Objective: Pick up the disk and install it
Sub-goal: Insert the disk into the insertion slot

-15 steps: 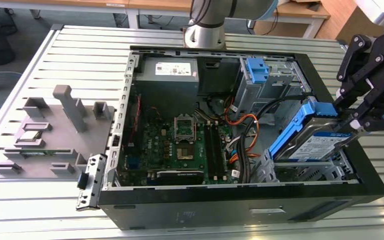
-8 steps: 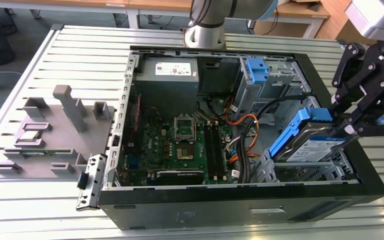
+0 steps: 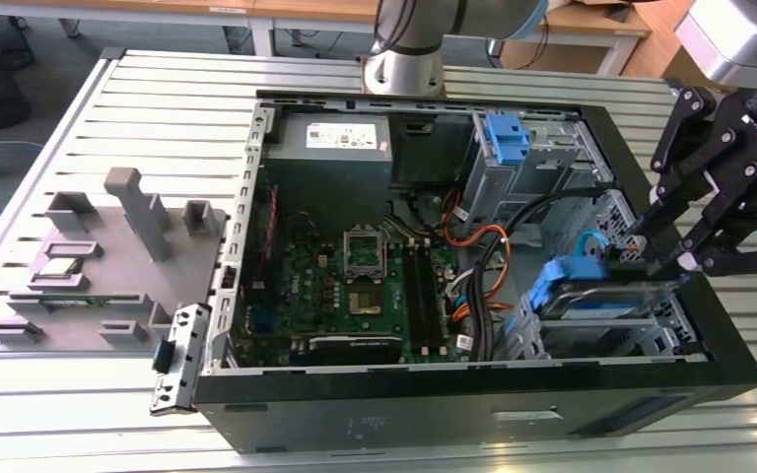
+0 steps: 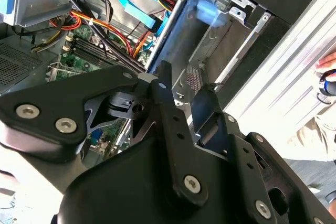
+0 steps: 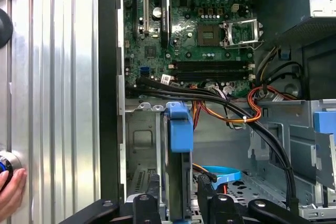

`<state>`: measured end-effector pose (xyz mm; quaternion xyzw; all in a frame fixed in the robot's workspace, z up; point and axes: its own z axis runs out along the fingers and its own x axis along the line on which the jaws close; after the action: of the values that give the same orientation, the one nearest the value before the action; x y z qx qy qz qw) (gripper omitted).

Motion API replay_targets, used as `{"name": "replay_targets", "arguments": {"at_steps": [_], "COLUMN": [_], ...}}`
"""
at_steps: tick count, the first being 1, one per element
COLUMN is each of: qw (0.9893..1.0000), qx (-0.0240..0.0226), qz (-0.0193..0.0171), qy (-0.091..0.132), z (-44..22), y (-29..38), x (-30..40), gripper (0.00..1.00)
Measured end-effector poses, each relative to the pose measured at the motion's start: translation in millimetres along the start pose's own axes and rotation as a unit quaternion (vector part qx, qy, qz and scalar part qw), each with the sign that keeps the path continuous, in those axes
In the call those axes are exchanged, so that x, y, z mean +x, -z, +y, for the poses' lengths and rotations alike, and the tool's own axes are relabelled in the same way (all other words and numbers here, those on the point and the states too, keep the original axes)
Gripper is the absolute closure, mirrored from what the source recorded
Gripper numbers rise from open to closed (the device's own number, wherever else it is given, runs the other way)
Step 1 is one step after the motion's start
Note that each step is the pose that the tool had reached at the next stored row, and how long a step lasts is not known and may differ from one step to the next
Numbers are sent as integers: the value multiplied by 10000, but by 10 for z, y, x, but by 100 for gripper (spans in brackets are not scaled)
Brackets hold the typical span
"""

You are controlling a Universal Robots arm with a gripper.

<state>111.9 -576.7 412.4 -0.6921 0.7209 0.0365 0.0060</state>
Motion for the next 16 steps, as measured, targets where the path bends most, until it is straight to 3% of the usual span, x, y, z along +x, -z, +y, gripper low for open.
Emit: {"name": "replay_targets", "arguments": {"at_steps": [3,16], "qw": [10000,10000], "qx": [2,41], "qz": [-4,-6], "qy": [0,47], "z": [1,91], "y": [-9,-236], "x": [1,18], "gripper": [58,58]}}
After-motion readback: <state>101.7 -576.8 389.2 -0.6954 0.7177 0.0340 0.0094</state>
